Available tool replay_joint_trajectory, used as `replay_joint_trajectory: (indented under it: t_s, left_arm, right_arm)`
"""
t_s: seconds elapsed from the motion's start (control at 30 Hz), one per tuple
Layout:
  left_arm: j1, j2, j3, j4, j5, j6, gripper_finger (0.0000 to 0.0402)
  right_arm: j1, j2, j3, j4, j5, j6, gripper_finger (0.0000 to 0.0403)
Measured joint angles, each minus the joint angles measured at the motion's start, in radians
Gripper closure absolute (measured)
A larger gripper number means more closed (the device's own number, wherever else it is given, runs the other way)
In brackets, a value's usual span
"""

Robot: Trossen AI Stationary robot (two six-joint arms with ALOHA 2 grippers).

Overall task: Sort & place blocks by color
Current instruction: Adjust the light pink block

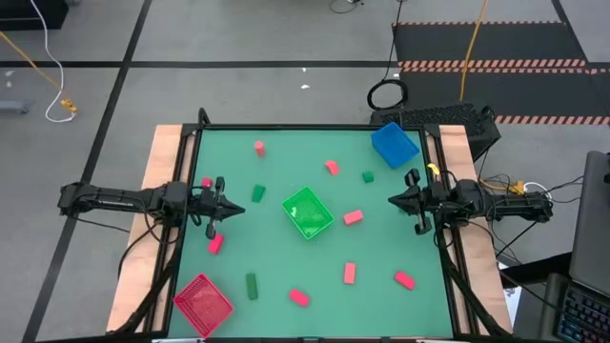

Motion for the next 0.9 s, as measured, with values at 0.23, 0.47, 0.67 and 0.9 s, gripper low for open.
replay_joint_trajectory:
  t_s: [0.23,0.47,0.67,0.9]
  left_arm:
    - [0.0,0.0,0.0,0.004,-0.001,0.002,0.0394]
    - [0.0,0.0,0.0,0.157,-0.018,-0.011,0.0394]
    - [0.0,0.0,0.0,0.271,-0.019,-0.028,0.0394]
    - [0.0,0.002,0.0,0.29,-0.019,-0.027,0.0394]
  right_arm:
    - [-0.006,0.039,0.0,0.026,0.391,-0.204,0.0402]
    - [-0.065,0.155,0.0,0.268,0.482,-0.342,0.0363]
    - [-0.117,0.299,0.027,0.337,0.499,-0.304,0.0308]
    - [-0.121,0.514,0.119,0.338,0.496,-0.268,0.0265]
